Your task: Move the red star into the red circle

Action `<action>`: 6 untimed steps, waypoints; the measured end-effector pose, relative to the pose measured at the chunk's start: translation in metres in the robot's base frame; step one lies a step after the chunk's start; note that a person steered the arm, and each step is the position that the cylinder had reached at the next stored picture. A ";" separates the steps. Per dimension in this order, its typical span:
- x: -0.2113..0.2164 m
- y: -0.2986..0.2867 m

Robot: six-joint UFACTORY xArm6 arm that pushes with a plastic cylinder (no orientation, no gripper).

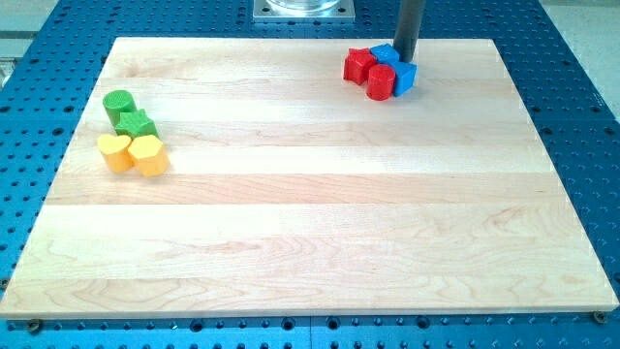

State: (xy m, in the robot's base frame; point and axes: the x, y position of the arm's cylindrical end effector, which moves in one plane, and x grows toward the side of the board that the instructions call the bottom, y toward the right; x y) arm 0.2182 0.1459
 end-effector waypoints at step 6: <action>0.046 -0.085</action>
